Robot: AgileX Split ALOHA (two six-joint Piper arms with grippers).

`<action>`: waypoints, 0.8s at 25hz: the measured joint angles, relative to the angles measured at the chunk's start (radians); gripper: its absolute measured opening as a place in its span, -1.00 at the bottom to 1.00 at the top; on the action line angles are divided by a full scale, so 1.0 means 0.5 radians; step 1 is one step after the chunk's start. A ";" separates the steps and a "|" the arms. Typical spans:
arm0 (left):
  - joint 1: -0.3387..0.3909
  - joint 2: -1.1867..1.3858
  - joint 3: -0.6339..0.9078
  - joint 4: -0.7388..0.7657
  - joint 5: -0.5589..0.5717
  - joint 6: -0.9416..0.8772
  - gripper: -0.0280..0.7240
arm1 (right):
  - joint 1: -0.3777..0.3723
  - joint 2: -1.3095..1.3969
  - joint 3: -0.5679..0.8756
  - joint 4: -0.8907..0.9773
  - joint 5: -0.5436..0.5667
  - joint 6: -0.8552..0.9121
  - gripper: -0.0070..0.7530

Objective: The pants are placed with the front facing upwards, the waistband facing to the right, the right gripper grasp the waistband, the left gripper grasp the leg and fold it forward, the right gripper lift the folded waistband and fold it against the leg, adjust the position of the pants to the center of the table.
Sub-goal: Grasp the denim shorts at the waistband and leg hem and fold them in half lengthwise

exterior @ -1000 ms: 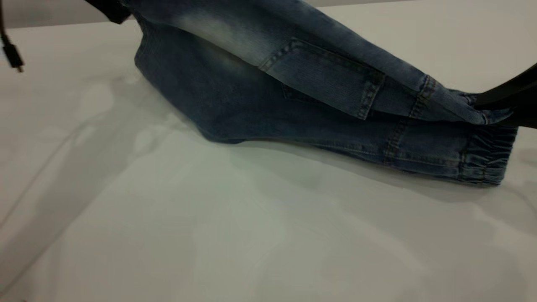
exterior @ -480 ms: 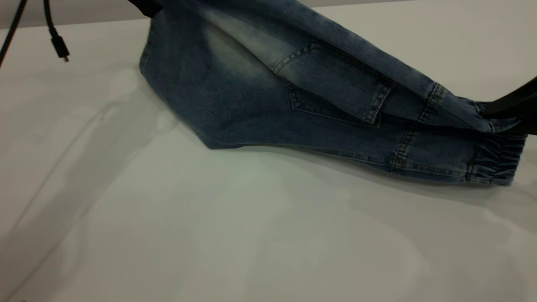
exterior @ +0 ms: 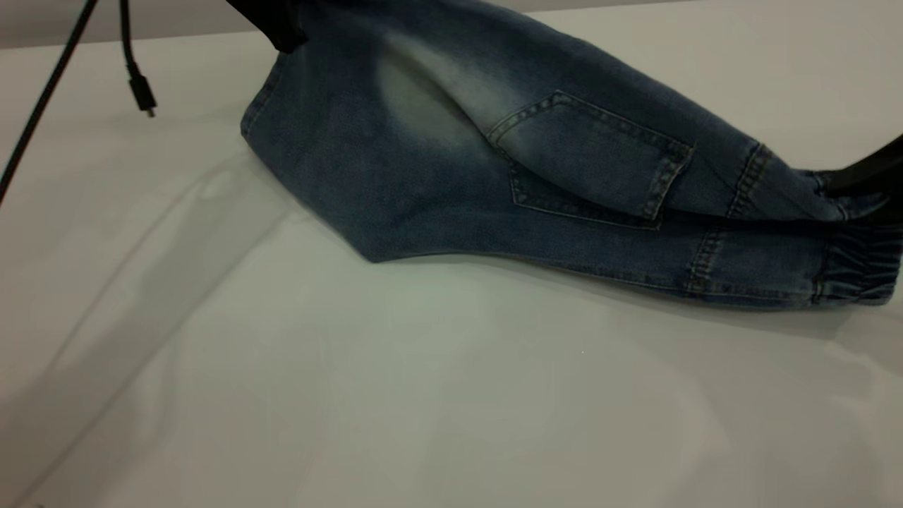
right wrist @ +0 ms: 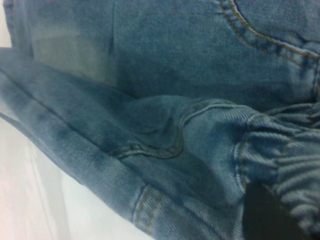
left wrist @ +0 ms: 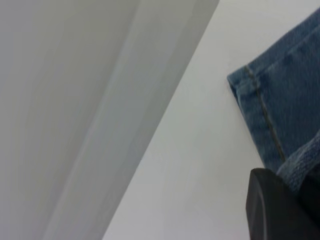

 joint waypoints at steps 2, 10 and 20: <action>-0.010 0.028 -0.041 0.000 0.000 0.000 -0.72 | 0.000 0.002 -0.014 -0.008 -0.017 0.014 -0.88; -0.017 0.119 -0.176 -0.002 -0.020 -0.002 -0.72 | 0.000 0.002 -0.016 -0.002 -0.021 0.014 -0.88; -0.017 0.213 -0.246 -0.006 -0.130 -0.008 -0.72 | 0.000 0.002 -0.058 0.000 -0.022 0.014 -0.86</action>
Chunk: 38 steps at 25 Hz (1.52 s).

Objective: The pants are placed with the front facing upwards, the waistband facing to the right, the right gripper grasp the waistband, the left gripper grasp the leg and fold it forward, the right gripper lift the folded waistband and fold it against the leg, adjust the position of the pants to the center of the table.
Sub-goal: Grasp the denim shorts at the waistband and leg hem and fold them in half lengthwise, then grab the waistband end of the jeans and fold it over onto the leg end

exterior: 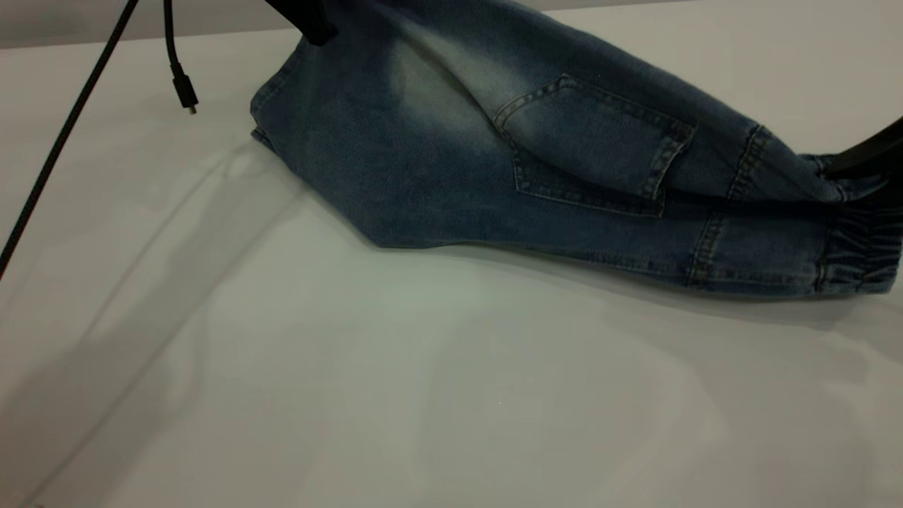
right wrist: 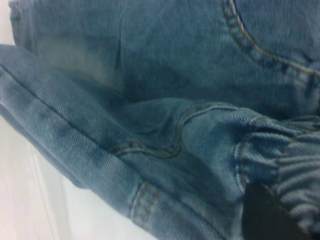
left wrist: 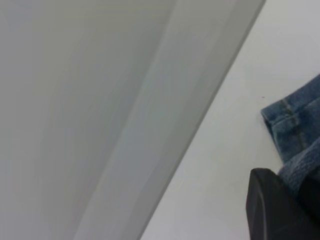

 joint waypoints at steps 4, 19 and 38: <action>0.000 0.000 0.000 0.000 -0.035 0.000 -0.72 | 0.000 0.001 -0.026 -0.001 -0.029 0.000 -0.84; 0.000 0.000 0.000 -0.002 -0.032 -0.099 -0.50 | 0.000 0.001 -0.077 -0.002 0.000 -0.004 -0.16; 0.000 -0.029 0.000 -0.058 0.423 -0.294 -0.03 | 0.000 0.001 -0.077 -0.289 0.154 0.342 0.08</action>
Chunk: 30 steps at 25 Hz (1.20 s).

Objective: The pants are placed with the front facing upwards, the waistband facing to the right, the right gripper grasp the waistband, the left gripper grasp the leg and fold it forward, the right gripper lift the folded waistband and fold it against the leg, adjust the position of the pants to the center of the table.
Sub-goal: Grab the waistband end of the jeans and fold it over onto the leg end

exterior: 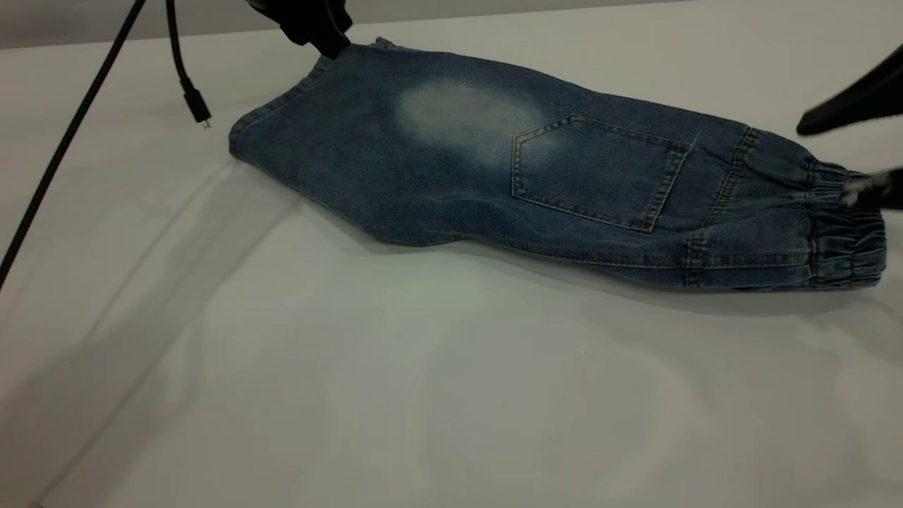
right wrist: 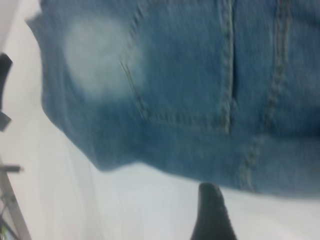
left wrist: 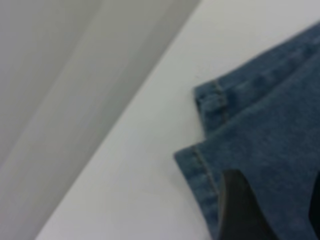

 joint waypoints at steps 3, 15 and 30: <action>0.000 0.000 0.000 0.000 0.103 0.000 -0.03 | 0.000 0.000 0.000 -0.150 -0.030 0.199 0.08; -0.095 0.000 0.000 -0.110 0.115 0.002 -0.03 | 0.000 0.212 -0.039 -0.305 0.036 0.552 0.08; -0.100 0.000 0.000 -0.106 0.127 0.018 -0.03 | 0.000 0.379 -0.039 -0.318 0.162 0.440 0.08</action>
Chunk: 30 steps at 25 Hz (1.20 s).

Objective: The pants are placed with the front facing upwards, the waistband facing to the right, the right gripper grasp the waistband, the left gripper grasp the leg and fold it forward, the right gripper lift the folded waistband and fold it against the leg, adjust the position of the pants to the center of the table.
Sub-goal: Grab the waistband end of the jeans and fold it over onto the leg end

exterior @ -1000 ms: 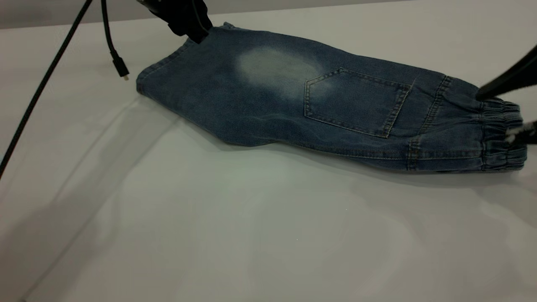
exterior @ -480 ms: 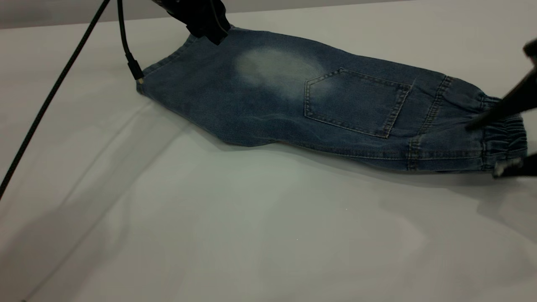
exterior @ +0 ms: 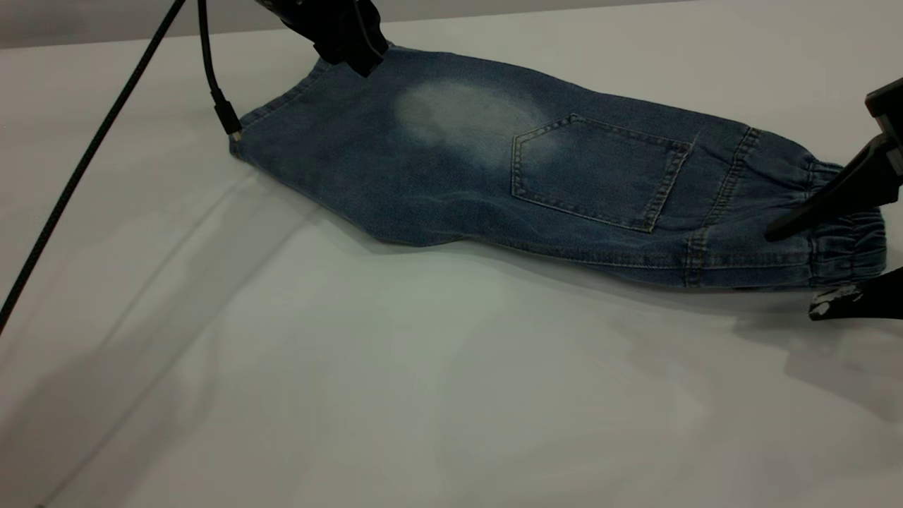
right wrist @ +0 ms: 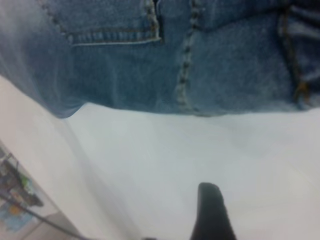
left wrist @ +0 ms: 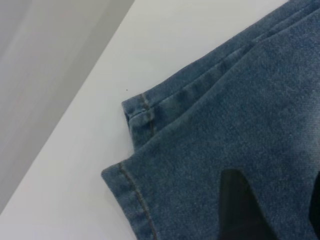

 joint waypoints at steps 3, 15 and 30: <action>0.000 0.000 0.000 0.000 0.027 0.000 -0.03 | 0.000 0.000 -0.008 -0.026 -0.013 0.000 0.11; 0.000 0.000 0.000 0.000 0.072 0.000 -0.03 | 0.000 -0.002 -0.216 -0.178 -0.029 0.192 0.70; 0.000 0.000 0.000 -0.004 0.079 0.002 -0.03 | 0.000 0.008 -0.220 -0.160 -0.279 0.587 0.60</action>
